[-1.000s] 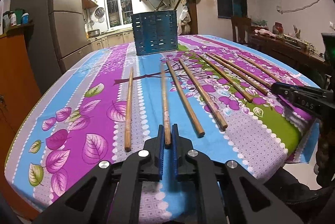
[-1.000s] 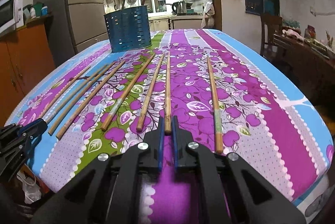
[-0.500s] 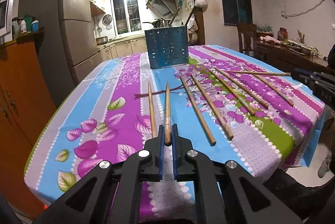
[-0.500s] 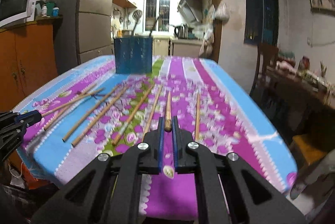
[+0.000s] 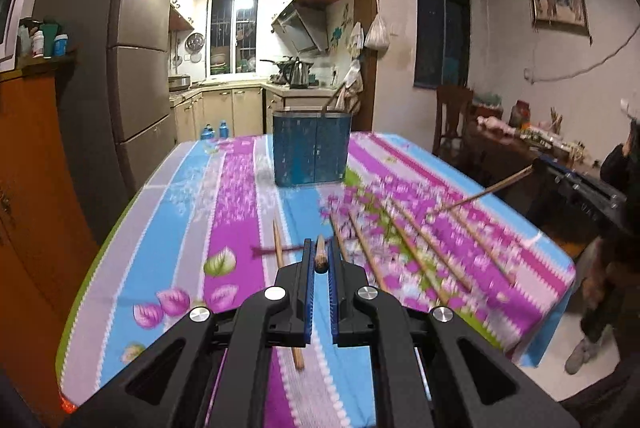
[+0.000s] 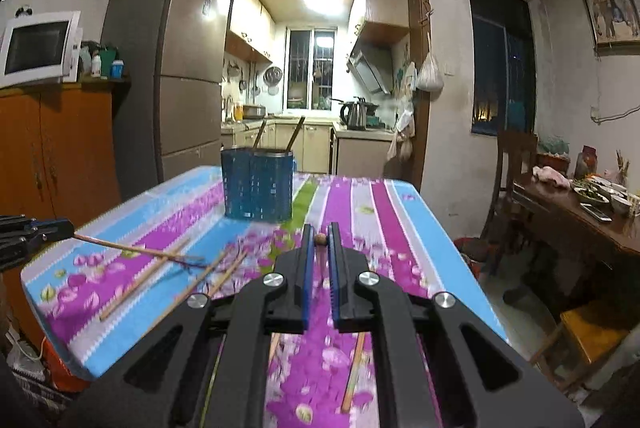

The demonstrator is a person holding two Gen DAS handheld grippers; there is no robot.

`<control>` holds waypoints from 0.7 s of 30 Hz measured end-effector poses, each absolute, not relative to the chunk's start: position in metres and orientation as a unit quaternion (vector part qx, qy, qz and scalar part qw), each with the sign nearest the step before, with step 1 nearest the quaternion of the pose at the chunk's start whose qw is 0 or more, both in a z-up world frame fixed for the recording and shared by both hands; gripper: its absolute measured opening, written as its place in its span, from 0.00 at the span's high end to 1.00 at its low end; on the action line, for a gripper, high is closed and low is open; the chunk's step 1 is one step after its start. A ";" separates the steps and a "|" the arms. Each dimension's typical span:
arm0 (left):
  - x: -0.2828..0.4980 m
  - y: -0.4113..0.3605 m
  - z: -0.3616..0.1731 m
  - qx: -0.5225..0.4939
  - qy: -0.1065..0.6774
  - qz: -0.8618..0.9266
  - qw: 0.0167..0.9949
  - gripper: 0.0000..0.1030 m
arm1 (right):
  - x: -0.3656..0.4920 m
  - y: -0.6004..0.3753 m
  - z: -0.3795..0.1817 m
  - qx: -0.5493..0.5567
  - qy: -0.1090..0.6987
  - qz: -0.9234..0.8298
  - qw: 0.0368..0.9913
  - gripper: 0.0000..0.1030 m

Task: Organize utensils
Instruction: 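Lift the left tool's chopstick over the blue holder while the right tool carries its chopstick there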

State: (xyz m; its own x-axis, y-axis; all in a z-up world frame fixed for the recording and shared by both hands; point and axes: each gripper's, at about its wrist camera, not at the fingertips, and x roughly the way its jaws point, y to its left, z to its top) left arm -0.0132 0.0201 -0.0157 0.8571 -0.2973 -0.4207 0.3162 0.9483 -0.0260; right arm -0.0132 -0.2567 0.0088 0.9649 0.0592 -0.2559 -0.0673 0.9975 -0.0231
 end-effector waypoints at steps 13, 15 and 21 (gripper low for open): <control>0.029 0.024 0.045 0.000 0.218 -0.193 0.957 0.93 | 0.019 -0.261 0.041 -0.017 0.144 0.056 0.988 0.95; 0.034 0.022 0.049 0.002 0.218 -0.196 0.956 0.93 | 0.022 -0.262 0.045 -0.015 0.147 0.059 0.987 0.95; 0.047 0.017 0.060 0.005 0.212 -0.202 0.956 0.93 | 0.032 -0.265 0.053 -0.009 0.151 0.066 0.986 0.95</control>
State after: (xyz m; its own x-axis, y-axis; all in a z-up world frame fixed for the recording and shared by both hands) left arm 0.0471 0.0170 0.0596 0.8283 -0.3851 -0.4070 0.3890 0.9180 -0.0771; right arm 0.0323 -0.2649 0.0533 0.9454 0.1281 -0.2996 -0.1334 0.9911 0.0028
